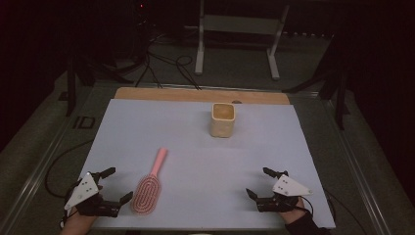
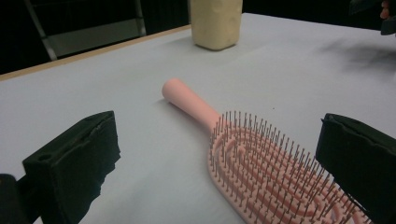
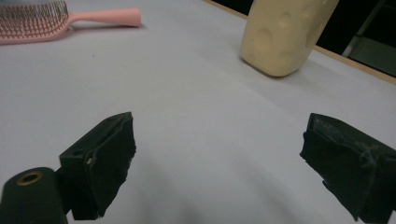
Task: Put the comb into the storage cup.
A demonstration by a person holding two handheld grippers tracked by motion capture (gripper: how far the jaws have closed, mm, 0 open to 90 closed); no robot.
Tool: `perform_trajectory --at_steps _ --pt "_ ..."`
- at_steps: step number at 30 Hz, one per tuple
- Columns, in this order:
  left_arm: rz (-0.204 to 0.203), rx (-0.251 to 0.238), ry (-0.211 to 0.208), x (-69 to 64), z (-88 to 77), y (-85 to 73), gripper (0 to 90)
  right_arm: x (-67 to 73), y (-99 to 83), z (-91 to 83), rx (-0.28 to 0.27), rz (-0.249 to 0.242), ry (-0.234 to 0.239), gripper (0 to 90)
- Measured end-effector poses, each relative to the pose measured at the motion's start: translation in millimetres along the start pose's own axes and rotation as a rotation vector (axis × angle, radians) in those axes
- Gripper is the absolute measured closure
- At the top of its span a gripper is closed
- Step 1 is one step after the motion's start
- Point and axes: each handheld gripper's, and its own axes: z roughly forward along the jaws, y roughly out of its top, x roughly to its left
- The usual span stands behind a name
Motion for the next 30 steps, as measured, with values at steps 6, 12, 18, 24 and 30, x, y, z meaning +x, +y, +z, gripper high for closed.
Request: perform_trajectory --at_steps 6,12,18,24,30 --pt "0.008 0.0 -0.003 -0.7 -0.6 0.6 0.0 1.4 0.0 1.1 0.007 0.002 0.012 9.4" --pt "0.012 0.004 -0.001 -1.8 -0.6 1.4 0.0 1.0 0.1 2.3 0.008 0.004 0.018 9.4" --pt "0.007 0.007 -0.015 -2.4 -1.4 2.2 0.0 0.6 1.0 3.0 0.001 -0.001 0.01 9.4" --pt "0.023 0.0 -0.016 -5.6 -0.9 5.6 0.0 0.2 1.1 2.9 0.001 0.006 0.005 9.4" --pt "0.019 -0.013 -0.042 -6.4 -0.3 16.0 0.0 -0.6 1.4 2.6 -0.004 0.019 0.002 9.4"
